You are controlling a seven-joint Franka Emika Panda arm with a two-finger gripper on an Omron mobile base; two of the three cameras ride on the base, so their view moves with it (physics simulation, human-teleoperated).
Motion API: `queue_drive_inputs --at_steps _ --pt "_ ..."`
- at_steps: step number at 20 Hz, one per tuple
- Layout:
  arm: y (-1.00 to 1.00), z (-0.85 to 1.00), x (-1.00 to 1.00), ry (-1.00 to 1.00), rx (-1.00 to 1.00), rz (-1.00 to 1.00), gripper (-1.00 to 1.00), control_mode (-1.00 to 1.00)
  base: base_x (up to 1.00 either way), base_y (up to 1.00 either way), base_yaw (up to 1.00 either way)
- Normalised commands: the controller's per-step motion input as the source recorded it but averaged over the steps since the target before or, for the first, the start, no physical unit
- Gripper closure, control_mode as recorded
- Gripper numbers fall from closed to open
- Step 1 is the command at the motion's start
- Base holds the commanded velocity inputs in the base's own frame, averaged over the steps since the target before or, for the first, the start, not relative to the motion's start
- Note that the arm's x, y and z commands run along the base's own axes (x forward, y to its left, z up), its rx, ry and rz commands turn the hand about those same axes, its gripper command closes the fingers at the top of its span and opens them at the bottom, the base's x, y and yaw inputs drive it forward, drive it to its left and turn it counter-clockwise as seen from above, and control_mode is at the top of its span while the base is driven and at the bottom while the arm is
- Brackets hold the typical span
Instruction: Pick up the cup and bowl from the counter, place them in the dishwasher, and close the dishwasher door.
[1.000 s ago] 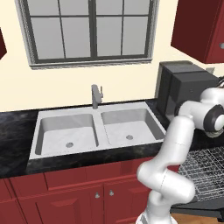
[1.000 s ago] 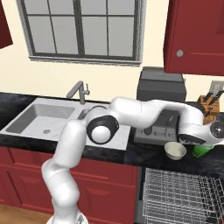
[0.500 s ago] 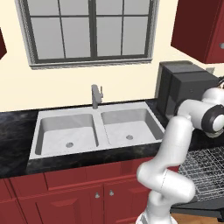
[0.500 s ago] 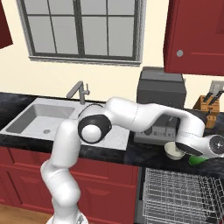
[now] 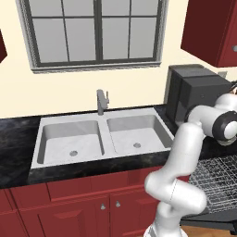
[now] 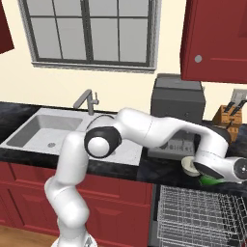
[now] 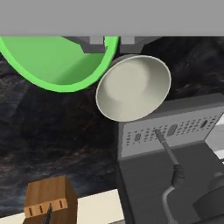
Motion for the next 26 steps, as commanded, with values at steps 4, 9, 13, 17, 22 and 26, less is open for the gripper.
queue_drive_inputs --at_steps 4,9,13,17,22,26 --pt "0.03 -0.2 -0.16 0.0 0.11 -0.09 1.0 -1.0 0.0 0.0 0.0" --pt "0.1 -0.38 -0.19 0.0 0.02 -0.03 1.0 -1.0 0.0 0.0 0.0" --pt "0.29 -0.37 -0.08 0.0 0.0 -0.01 1.0 -1.0 0.0 0.0 0.0" --pt "0.18 -0.33 -0.01 0.0 0.0 -0.02 1.0 -1.0 0.0 0.0 0.0" --pt "0.13 -0.47 -0.06 0.0 0.0 -0.02 1.0 -1.0 0.0 0.0 0.0" --pt "0.02 -0.43 -0.16 0.0 0.03 -0.07 1.0 -1.0 0.0 0.0 0.0"
